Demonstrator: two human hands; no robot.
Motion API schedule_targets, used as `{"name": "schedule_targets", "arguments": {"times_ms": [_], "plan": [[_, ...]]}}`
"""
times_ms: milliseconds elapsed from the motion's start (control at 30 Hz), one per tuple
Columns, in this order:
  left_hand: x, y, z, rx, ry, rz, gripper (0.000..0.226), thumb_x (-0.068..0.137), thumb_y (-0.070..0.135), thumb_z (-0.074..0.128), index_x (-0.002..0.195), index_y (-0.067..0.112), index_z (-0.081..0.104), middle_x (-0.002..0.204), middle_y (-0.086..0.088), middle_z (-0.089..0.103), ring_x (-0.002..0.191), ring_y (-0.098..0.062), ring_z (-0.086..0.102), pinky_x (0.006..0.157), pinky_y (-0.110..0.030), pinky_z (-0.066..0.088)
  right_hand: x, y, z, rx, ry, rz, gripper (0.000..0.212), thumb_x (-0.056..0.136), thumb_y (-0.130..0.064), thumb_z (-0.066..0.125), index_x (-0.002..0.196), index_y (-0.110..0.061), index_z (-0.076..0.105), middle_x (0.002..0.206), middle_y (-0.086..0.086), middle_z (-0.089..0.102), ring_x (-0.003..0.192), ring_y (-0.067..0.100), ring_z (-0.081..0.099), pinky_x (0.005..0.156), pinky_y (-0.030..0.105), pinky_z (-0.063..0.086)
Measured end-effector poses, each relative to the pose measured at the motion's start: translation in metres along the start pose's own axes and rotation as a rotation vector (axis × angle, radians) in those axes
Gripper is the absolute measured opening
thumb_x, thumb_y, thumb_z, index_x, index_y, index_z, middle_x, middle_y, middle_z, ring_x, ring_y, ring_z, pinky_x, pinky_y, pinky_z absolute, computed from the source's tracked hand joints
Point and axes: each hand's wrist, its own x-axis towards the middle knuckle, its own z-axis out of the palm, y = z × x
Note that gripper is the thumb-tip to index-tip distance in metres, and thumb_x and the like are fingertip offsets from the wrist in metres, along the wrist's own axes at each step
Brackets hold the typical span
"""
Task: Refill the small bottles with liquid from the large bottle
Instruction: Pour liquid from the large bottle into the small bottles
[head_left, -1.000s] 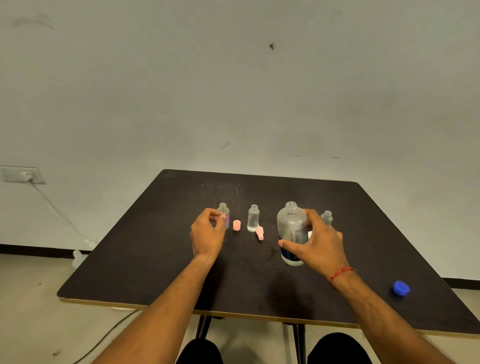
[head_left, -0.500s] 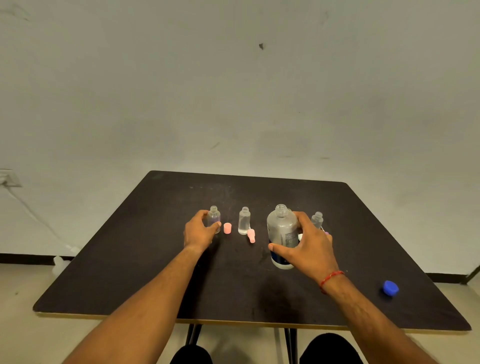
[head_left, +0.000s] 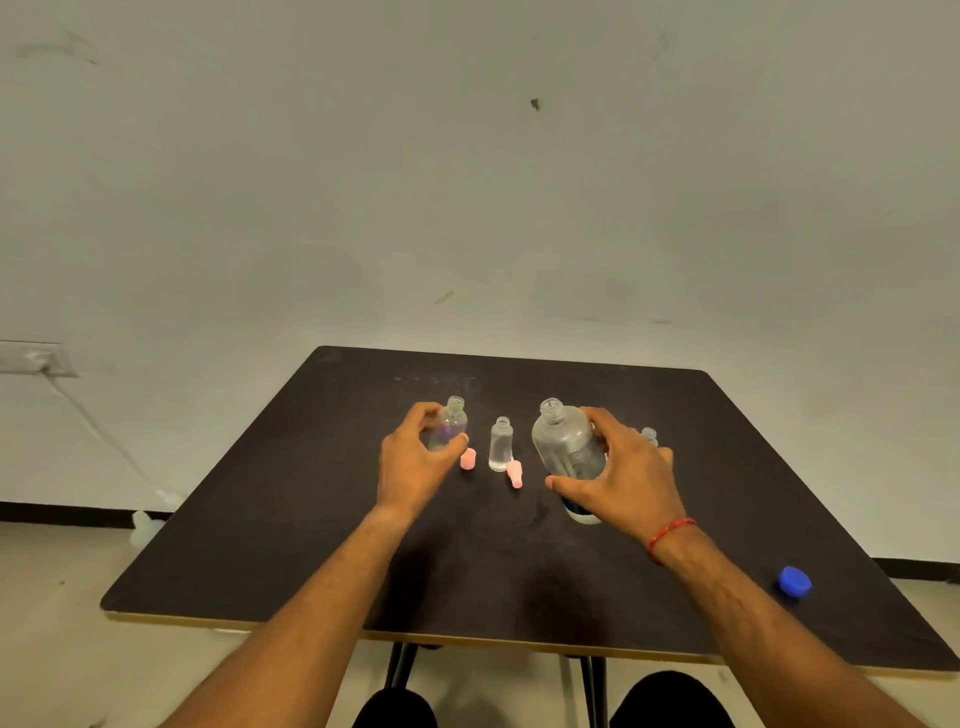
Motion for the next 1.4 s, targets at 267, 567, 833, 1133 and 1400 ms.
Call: {"name": "schedule_targets", "arguments": {"times_ms": [267,567,833,1133,1400], "plan": [[-0.028,0.030,-0.014,-0.023,-0.041,0.154,0.040,0.079,0.028,0.083,0.112,0.038,0.062,0.102,0.018,0.068,0.095,0.005,0.065,0.077,-0.008,0.052,0.020,-0.009,-0.006,-0.217,-0.059,-0.086,0.076,0.064,-0.066,0.068,0.133,-0.047,0.041,0.109,-0.010,0.057,0.106,0.014,0.051,0.084,0.037,0.035],[-0.036,0.044,-0.024,-0.008,-0.074,0.210,0.042,0.080,0.028,0.083,0.115,0.037,0.063,0.100,0.026,0.064,0.096,0.018,0.061,0.078,-0.001,0.047,0.033,-0.024,-0.016,-0.378,-0.074,-0.198,0.076,0.069,-0.062,0.065,0.138,-0.047,0.038,0.110,-0.006,0.051,0.108,0.016,0.044,0.082,0.035,0.030],[-0.037,0.046,-0.028,0.055,-0.092,0.212,0.044,0.081,0.032,0.083,0.121,0.031,0.066,0.103,0.019,0.065,0.092,0.008,0.062,0.077,0.003,0.044,0.035,-0.028,-0.022,-0.457,-0.071,-0.256,0.077,0.072,-0.057,0.068,0.141,-0.046,0.035,0.113,-0.005,0.049,0.111,0.016,0.042,0.088,0.038,0.031],[-0.037,0.047,-0.030,0.091,-0.105,0.209,0.044,0.080,0.036,0.083,0.121,0.029,0.066,0.105,0.016,0.067,0.092,0.000,0.065,0.085,-0.008,0.050,0.043,-0.035,-0.030,-0.572,-0.065,-0.339,0.077,0.070,-0.050,0.070,0.140,-0.045,0.037,0.114,-0.002,0.049,0.113,0.020,0.043,0.091,0.043,0.031],[-0.036,0.047,-0.031,0.101,-0.117,0.195,0.045,0.080,0.038,0.083,0.121,0.029,0.066,0.105,0.016,0.066,0.094,-0.004,0.065,0.082,-0.003,0.044,0.048,-0.040,-0.035,-0.617,-0.077,-0.388,0.078,0.073,-0.047,0.071,0.142,-0.044,0.035,0.119,-0.002,0.049,0.117,0.021,0.041,0.092,0.043,0.028]]}}
